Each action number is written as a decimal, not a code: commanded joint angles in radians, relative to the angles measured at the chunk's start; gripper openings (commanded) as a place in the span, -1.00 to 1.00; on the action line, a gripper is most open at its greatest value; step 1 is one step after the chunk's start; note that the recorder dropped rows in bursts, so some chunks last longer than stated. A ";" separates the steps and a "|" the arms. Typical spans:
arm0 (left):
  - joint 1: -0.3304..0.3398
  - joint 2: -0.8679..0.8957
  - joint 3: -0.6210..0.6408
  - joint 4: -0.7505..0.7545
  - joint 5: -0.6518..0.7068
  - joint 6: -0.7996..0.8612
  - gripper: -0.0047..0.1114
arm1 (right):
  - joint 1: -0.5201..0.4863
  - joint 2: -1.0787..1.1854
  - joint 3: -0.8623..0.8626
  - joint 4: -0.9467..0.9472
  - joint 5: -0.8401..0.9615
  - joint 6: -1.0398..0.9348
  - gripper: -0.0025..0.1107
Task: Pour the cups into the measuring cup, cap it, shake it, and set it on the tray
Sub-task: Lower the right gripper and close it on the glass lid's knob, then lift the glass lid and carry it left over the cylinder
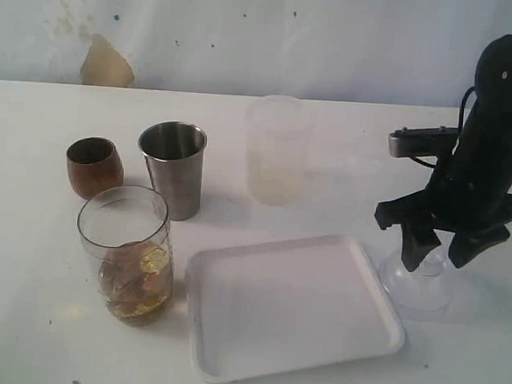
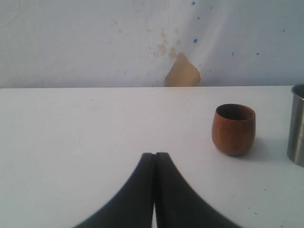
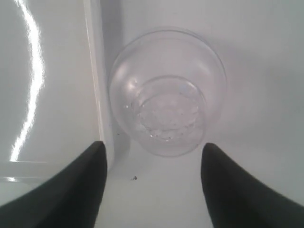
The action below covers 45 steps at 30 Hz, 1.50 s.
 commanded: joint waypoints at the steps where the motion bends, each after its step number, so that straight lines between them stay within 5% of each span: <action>1: -0.006 -0.006 0.004 0.004 -0.011 0.000 -0.92 | -0.001 0.025 -0.004 -0.011 -0.017 0.013 0.01; 13: -0.006 -0.006 0.004 0.004 -0.011 0.000 -0.92 | -0.001 0.051 -0.004 -0.002 -0.094 0.015 -0.09; 16: -0.006 -0.006 0.004 0.004 -0.011 0.000 -0.92 | -0.001 0.053 -0.004 -0.002 -0.092 0.014 -0.28; 21: -0.006 -0.006 0.004 0.004 -0.011 0.000 -0.92 | -0.001 0.025 -0.006 -0.008 -0.092 0.009 -0.95; 31: -0.006 -0.006 0.004 0.004 -0.011 0.000 -0.92 | 0.016 -0.114 -0.158 -0.003 0.132 0.004 -0.96; 45: -0.006 -0.006 0.004 0.004 -0.011 0.000 -0.92 | 0.139 -0.139 -0.301 0.041 0.132 0.032 -0.96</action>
